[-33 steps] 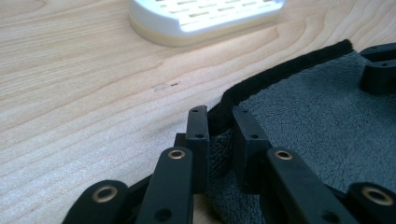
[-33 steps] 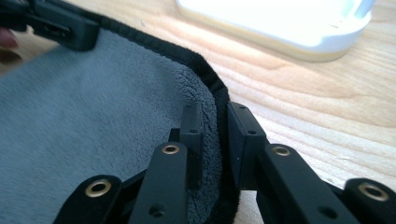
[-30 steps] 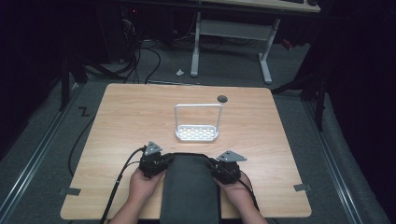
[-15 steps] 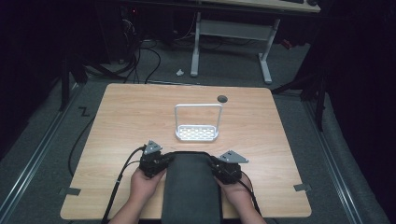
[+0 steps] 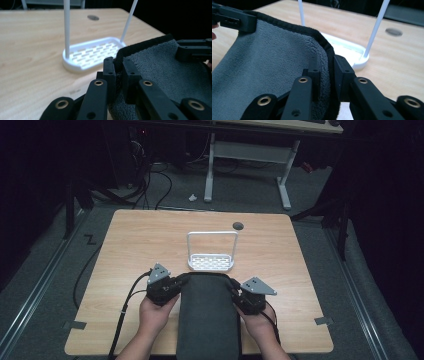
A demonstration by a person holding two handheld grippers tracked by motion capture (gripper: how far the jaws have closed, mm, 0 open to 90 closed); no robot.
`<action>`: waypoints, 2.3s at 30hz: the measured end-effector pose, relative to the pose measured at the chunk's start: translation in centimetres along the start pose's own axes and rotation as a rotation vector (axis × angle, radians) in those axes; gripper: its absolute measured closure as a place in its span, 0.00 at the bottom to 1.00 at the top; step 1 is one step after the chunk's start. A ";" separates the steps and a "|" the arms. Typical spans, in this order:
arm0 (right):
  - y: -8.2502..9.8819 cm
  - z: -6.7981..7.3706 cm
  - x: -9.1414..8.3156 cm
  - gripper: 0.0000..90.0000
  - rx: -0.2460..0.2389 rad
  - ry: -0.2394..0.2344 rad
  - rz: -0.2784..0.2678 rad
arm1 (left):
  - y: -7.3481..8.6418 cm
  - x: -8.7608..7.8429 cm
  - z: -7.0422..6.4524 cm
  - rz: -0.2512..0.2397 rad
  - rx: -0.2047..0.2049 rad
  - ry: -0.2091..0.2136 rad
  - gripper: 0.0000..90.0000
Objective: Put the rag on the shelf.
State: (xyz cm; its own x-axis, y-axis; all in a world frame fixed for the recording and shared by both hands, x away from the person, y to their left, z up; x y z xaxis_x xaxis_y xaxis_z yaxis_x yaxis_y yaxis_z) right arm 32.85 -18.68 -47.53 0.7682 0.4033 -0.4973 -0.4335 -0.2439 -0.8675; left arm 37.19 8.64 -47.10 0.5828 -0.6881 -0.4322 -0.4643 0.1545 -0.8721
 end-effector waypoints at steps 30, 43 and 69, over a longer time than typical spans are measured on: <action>-11.2 -1.0 -4.0 0.86 -0.059 0.060 -0.224 | -11.5 -4.2 -1.2 -0.207 0.113 -0.028 0.92; -13.9 -2.3 -4.2 0.86 -0.043 0.074 -0.267 | -14.8 -3.9 -1.1 -0.231 0.150 -0.033 0.93; -17.8 -6.0 1.0 0.87 -0.023 0.082 -0.218 | -19.1 1.5 3.3 -0.204 0.151 -0.115 0.93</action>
State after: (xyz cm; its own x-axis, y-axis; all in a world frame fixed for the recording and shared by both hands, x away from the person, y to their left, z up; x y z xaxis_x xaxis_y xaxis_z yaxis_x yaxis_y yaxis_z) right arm 44.22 -19.25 -32.52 0.8788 0.3758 -0.2942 -0.2424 -0.1795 -0.9534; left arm 49.16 6.97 -31.87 0.7300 -0.6322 -0.2598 -0.2298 0.1309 -0.9644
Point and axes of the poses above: each handheld gripper's, and its own axes: x roughly forward along the jaws, y roughly out of its underside, z roughly to its left, the point moved 1 cm from there along x, roughly forward along the jaws, and after that the axes turned 3 degrees about z, right-handed, at the moved point
